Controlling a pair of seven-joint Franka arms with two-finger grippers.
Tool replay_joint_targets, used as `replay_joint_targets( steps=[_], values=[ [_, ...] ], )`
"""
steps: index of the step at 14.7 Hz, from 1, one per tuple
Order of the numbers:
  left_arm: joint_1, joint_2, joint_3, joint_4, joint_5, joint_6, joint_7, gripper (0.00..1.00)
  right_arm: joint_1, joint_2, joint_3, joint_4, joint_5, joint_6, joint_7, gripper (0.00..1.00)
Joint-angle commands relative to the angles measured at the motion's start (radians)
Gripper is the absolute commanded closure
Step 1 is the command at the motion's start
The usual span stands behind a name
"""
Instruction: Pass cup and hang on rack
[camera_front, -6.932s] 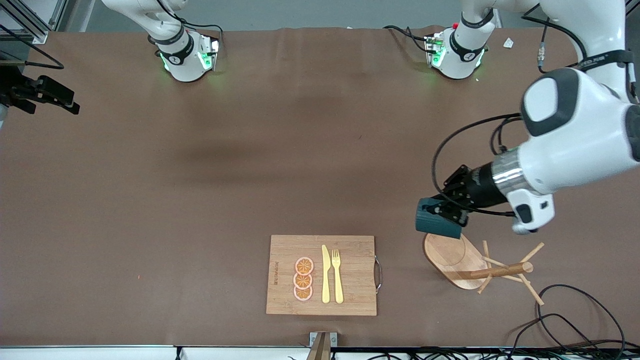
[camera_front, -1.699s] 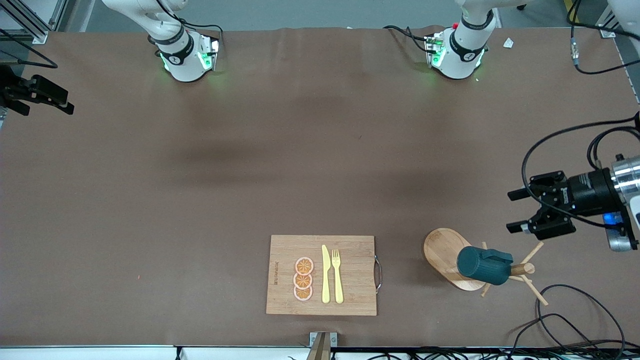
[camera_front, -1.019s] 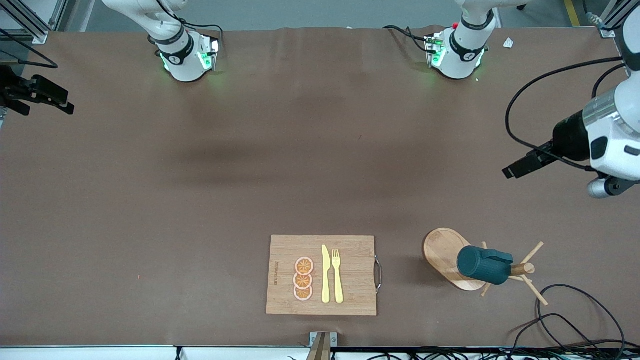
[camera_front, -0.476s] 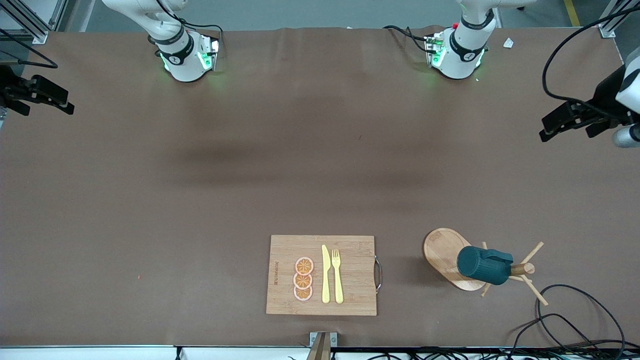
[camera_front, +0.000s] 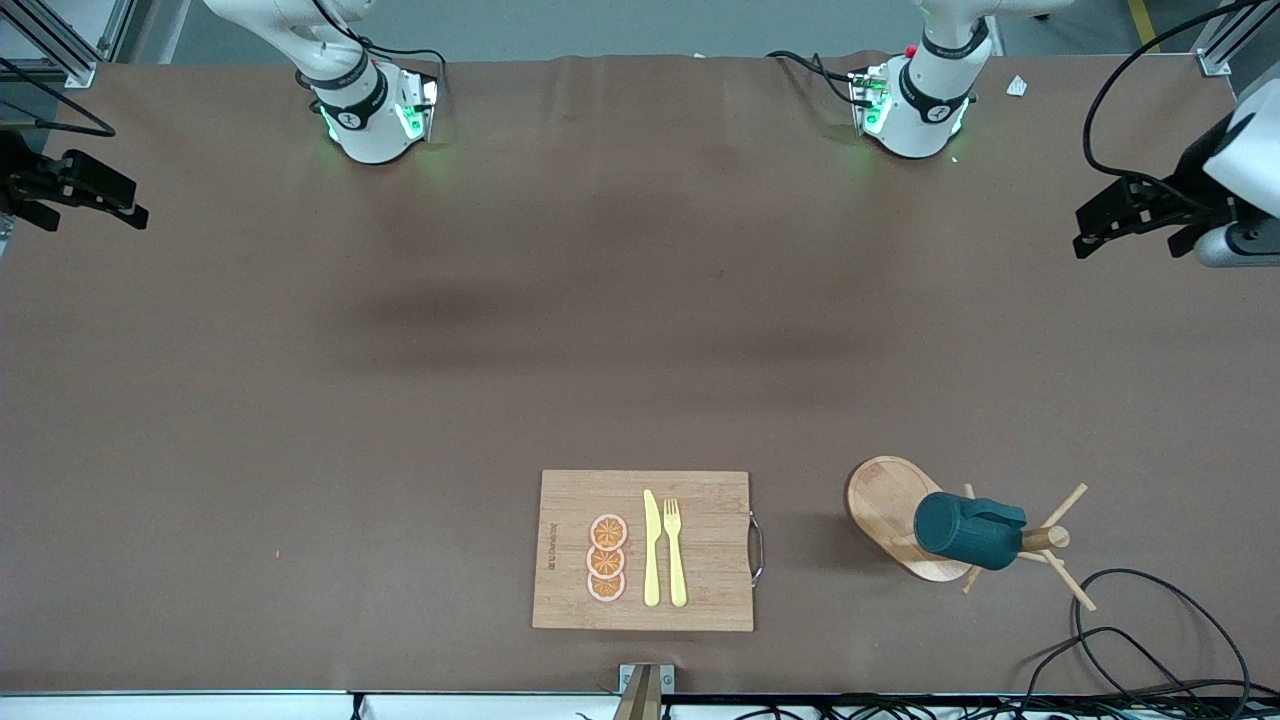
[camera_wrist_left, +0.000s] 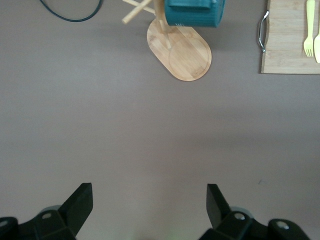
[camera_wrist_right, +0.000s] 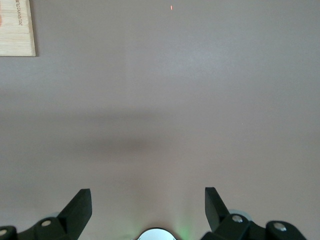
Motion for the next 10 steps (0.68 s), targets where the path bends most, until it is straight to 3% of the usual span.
replay_joint_targets(
  steps=[1, 10],
  values=[
    [0.0, -0.037, -0.022, -0.059, 0.021, 0.044, 0.001, 0.0, -0.023, -0.027, 0.013, -0.029, 0.004, 0.007, -0.006, 0.0],
    [0.009, -0.052, -0.022, -0.078, 0.016, 0.047, 0.006, 0.0, -0.026, -0.025, 0.013, -0.028, 0.004, 0.007, -0.006, 0.0]
  ],
)
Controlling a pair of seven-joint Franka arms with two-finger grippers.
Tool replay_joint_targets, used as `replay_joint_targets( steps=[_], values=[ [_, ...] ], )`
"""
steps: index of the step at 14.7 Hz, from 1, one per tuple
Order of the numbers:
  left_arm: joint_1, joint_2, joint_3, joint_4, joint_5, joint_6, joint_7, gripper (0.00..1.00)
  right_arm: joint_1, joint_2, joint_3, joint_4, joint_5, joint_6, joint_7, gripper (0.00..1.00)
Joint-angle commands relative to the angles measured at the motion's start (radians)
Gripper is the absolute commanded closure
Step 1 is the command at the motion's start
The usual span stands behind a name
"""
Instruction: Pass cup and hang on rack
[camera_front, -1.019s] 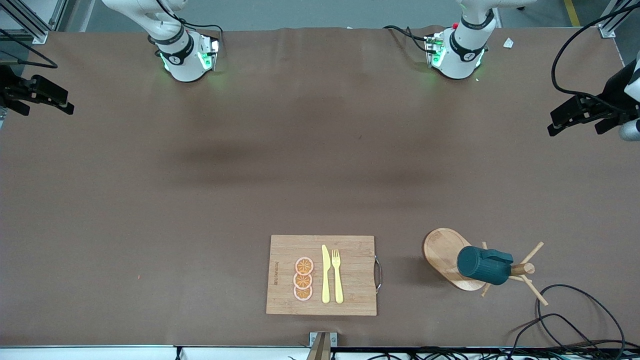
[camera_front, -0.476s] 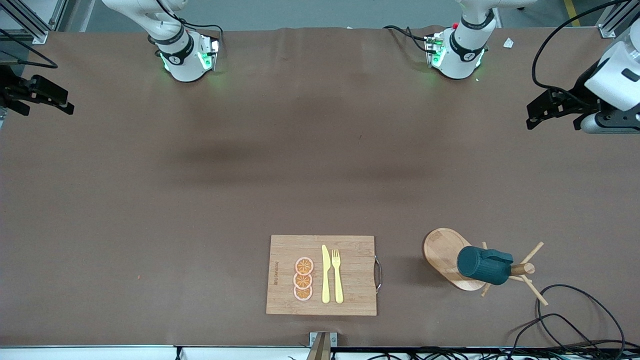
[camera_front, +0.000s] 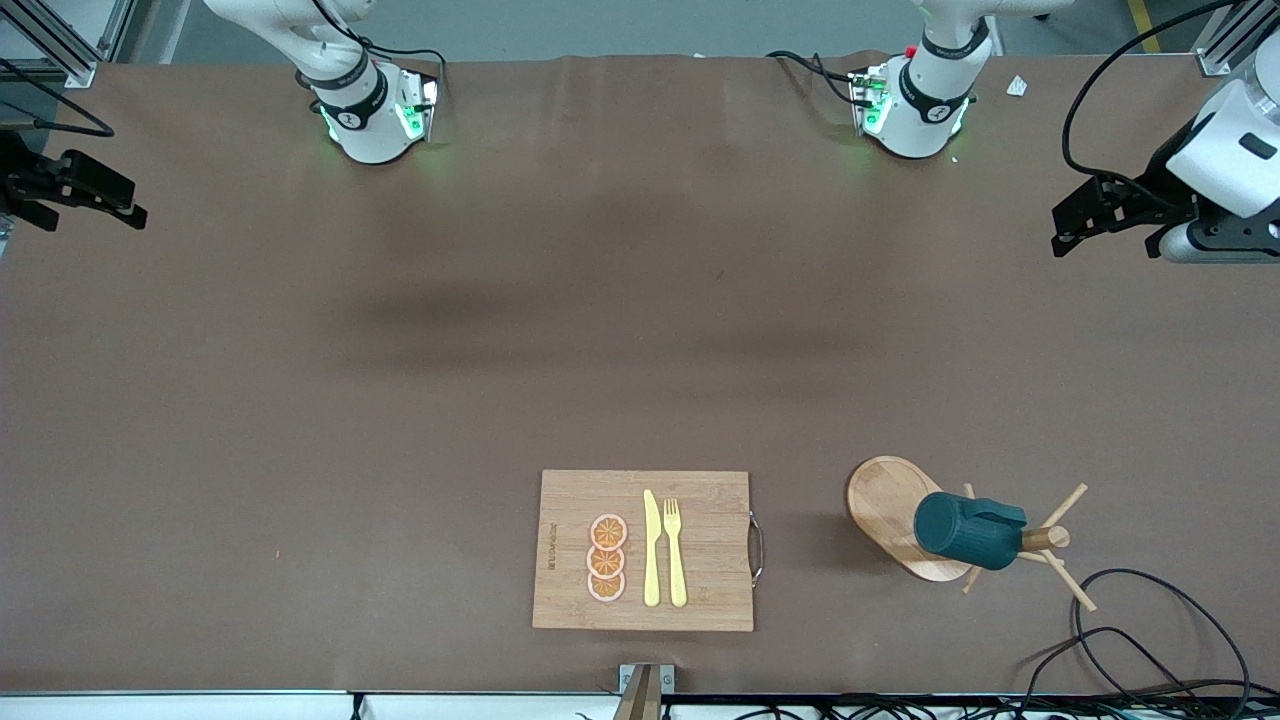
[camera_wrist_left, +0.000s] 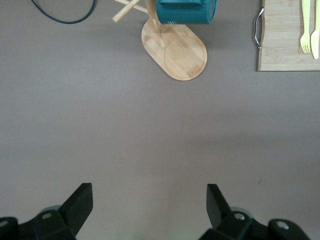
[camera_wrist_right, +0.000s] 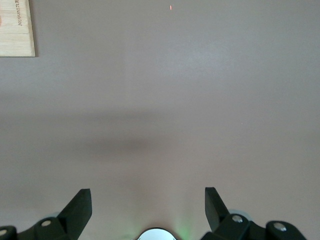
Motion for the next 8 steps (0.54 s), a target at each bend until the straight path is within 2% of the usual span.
replay_joint_targets(
  steps=[1, 4, 8],
  values=[
    [0.004, -0.022, 0.0, -0.025, 0.015, 0.014, 0.011, 0.0, -0.027, -0.025, 0.012, -0.028, 0.004, 0.005, -0.006, 0.0],
    [0.011, -0.013, 0.009, 0.013, 0.012, 0.01, 0.017, 0.0, -0.022, -0.025, 0.014, -0.028, 0.004, 0.005, -0.006, 0.0],
    [0.024, -0.007, 0.009, 0.015, 0.01, -0.003, 0.014, 0.0, -0.022, -0.025, 0.017, -0.028, 0.004, 0.005, -0.006, 0.0]
  ],
)
